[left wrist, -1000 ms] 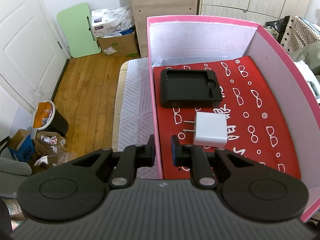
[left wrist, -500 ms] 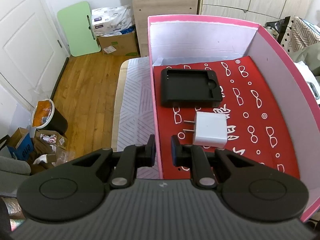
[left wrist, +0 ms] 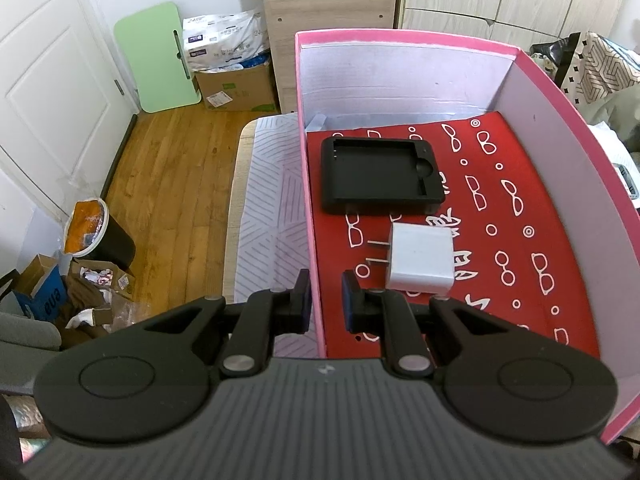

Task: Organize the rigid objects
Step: 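Carry the black battery into the pink box and release it, then grasp the beige round device with the right tool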

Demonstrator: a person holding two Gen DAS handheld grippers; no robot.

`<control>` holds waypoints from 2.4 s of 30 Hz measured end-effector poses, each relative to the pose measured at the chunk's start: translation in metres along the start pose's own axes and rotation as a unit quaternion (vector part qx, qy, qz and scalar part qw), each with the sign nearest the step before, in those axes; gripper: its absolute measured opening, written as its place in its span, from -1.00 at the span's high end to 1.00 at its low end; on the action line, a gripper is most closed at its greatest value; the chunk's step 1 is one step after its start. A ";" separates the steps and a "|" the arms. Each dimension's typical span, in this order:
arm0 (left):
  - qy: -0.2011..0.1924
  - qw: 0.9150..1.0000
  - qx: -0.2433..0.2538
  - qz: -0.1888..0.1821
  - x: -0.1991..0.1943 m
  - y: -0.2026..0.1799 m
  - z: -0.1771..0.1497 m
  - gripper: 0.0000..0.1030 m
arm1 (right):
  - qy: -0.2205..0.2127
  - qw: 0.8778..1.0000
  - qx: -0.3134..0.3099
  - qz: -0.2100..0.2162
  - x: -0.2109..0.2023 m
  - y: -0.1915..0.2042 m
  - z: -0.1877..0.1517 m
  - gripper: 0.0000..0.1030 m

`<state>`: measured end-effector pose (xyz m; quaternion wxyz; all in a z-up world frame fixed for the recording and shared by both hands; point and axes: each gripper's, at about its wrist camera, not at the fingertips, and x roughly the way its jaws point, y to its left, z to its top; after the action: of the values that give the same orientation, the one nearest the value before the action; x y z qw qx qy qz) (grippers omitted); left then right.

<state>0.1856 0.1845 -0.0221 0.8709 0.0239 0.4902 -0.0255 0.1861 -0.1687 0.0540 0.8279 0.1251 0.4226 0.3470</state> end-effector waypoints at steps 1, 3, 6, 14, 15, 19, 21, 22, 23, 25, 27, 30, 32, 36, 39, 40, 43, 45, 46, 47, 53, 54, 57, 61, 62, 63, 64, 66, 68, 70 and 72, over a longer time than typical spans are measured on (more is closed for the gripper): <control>0.000 1.000 -0.004 -0.002 0.000 0.001 0.000 0.72 | -0.005 1.000 -0.012 0.017 -0.006 0.005 0.005 0.78; 0.001 1.000 -0.009 -0.005 0.001 0.001 0.000 0.72 | -0.012 0.998 -0.032 0.059 -0.012 0.021 0.015 0.78; 0.001 1.000 -0.014 -0.007 0.001 0.002 0.001 0.72 | 0.010 0.994 -0.074 0.077 0.001 0.044 0.023 0.79; 0.004 1.000 -0.019 -0.011 0.001 0.004 0.001 0.72 | 0.149 0.965 -0.215 -0.007 0.102 0.070 0.058 0.79; 0.007 1.000 -0.018 -0.011 0.001 0.004 0.001 0.72 | 0.171 0.959 -0.227 -0.021 0.117 0.069 0.061 0.79; 0.007 1.000 -0.021 -0.011 0.002 0.004 0.002 0.72 | 0.232 0.934 -0.261 -0.072 0.164 0.064 0.071 0.79; 0.005 1.000 -0.025 -0.014 0.002 0.005 0.002 0.72 | 0.250 0.925 -0.274 -0.087 0.177 0.064 0.073 0.79; 0.005 0.999 -0.028 -0.016 0.002 0.007 0.002 0.72 | 0.259 0.920 -0.280 -0.091 0.180 0.064 0.072 0.79; 0.005 0.999 -0.031 -0.018 0.002 0.008 0.001 0.72 | 0.269 0.916 -0.284 -0.092 0.185 0.065 0.072 0.79; 0.004 0.999 -0.038 -0.020 0.002 0.009 0.001 0.72 | 0.296 0.913 -0.269 -0.074 0.196 0.064 0.074 0.79; 0.004 0.999 -0.040 -0.019 0.002 0.011 0.001 0.72 | 0.318 0.917 -0.236 -0.047 0.201 0.063 0.074 0.79; 0.003 0.999 -0.042 -0.022 0.003 0.013 0.000 0.72 | 0.321 0.916 -0.236 -0.046 0.205 0.063 0.080 0.78; 0.003 0.999 -0.042 -0.022 0.003 0.012 0.000 0.72 | 0.323 0.920 -0.220 -0.035 0.208 0.057 0.087 0.78; 0.003 0.999 -0.041 -0.021 0.003 0.013 0.000 0.72 | 0.318 0.924 -0.212 -0.020 0.215 0.045 0.097 0.74; 0.003 0.999 -0.042 -0.022 0.003 0.013 0.000 0.72 | 0.284 0.925 -0.248 -0.049 0.212 0.049 0.099 0.19; 0.003 0.999 -0.042 -0.023 0.003 0.013 0.000 0.72 | 0.267 0.926 -0.261 -0.054 0.206 0.052 0.100 0.10; 0.003 0.999 -0.041 -0.022 0.003 0.013 -0.001 0.72 | 0.225 0.938 -0.259 -0.041 0.180 0.055 0.106 0.10; 0.002 0.999 -0.040 -0.023 0.003 0.013 -0.001 0.72 | 0.186 0.948 -0.257 -0.025 0.153 0.057 0.108 0.10; 0.002 0.999 -0.041 -0.023 0.003 0.013 -0.001 0.72 | 0.165 0.950 -0.263 -0.020 0.139 0.059 0.106 0.09; 0.002 0.999 -0.041 -0.023 0.003 0.013 -0.001 0.72 | 0.145 0.953 -0.264 -0.020 0.127 0.061 0.106 0.08; 0.002 0.999 -0.037 -0.021 0.003 0.012 -0.002 0.72 | 0.080 0.975 -0.204 -0.032 0.058 0.040 0.093 0.03; 0.002 0.999 -0.036 -0.021 0.003 0.012 -0.002 0.72 | 0.071 0.976 -0.200 -0.042 0.050 0.035 0.088 0.02; 0.002 0.999 -0.037 -0.023 0.003 0.012 -0.001 0.72 | 0.046 0.980 -0.175 -0.079 0.027 0.012 0.069 -0.07; 0.002 0.999 -0.036 -0.022 0.004 0.012 -0.001 0.72 | -0.002 0.986 -0.120 -0.116 0.001 -0.019 0.035 -0.08; 0.002 0.999 -0.033 -0.021 0.003 0.012 -0.001 0.72 | -0.009 0.986 -0.112 -0.122 -0.002 -0.024 0.027 -0.08; 0.002 0.999 -0.032 -0.020 0.003 0.011 -0.001 0.72 | -0.017 0.985 -0.104 -0.133 -0.004 -0.028 0.019 -0.08; 0.002 0.999 -0.032 -0.020 0.003 0.011 -0.001 0.72 | -0.025 0.984 -0.099 -0.146 -0.005 -0.031 0.011 -0.09; -0.001 0.999 -0.038 -0.025 0.003 0.013 -0.002 0.72 | -0.034 0.983 -0.093 -0.156 -0.003 -0.036 -0.003 -0.11; -0.005 0.998 -0.052 -0.036 0.002 0.018 -0.003 0.72 | -0.041 0.981 -0.095 -0.163 0.004 -0.040 -0.014 -0.17; -0.008 0.997 -0.066 -0.045 0.002 0.022 -0.005 0.72 | -0.049 0.981 -0.095 -0.165 0.013 -0.047 -0.024 -0.31; -0.013 0.996 -0.073 -0.048 0.000 0.024 -0.007 0.72 | -0.050 0.978 -0.086 -0.184 0.026 -0.052 -0.030 -0.32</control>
<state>0.1815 0.2092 -0.0257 0.8741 -0.0636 0.4804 -0.0320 0.1971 -0.1917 -0.0063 0.9054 -0.0093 0.3645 0.2175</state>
